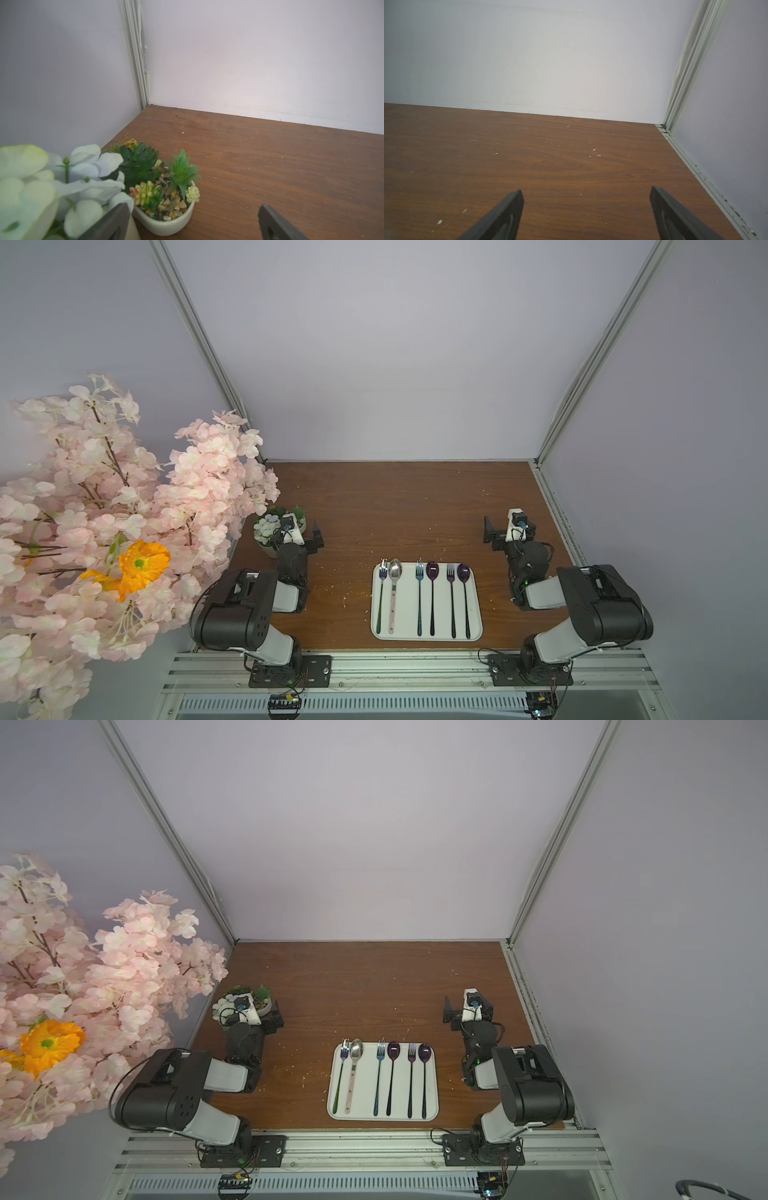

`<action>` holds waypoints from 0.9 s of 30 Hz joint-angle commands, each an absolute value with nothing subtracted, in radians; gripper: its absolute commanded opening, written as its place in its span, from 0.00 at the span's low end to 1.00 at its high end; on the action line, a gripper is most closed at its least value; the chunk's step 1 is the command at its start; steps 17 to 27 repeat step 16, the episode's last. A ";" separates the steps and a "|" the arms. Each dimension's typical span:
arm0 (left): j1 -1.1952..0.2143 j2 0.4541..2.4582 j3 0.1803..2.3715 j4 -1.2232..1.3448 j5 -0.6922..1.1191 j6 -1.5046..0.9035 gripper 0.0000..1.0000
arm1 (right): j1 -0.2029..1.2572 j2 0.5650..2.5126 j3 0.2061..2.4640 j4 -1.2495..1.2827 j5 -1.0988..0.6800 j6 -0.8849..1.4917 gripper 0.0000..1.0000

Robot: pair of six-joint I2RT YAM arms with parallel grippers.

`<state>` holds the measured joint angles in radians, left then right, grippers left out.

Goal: Set the spoon and fork side by side
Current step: Pick up the fork at the center of the board.

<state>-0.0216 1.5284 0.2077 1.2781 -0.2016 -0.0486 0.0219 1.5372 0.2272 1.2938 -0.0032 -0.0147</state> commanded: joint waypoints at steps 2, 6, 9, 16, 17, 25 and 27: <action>-0.022 1.522 0.202 1.272 -0.189 -0.057 0.99 | 0.020 1.537 0.224 1.299 0.003 -0.008 0.99; -0.022 1.523 0.203 1.272 -0.189 -0.057 0.99 | 0.020 1.537 0.223 1.299 0.003 -0.007 0.99; -0.022 1.527 0.208 1.271 -0.190 -0.058 0.99 | 0.020 1.537 0.224 1.299 0.003 -0.008 0.99; -0.022 1.523 0.204 1.272 -0.191 -0.060 0.99 | 0.020 1.537 0.222 1.299 0.003 -0.007 0.99; -0.022 1.523 0.204 1.272 -0.191 -0.060 0.99 | 0.020 1.537 0.222 1.299 0.003 -0.007 0.99; -0.022 1.523 0.204 1.272 -0.191 -0.060 0.99 | 0.020 1.537 0.222 1.299 0.003 -0.007 0.99; -0.022 1.523 0.204 1.272 -0.191 -0.060 0.99 | 0.020 1.537 0.222 1.299 0.003 -0.007 0.99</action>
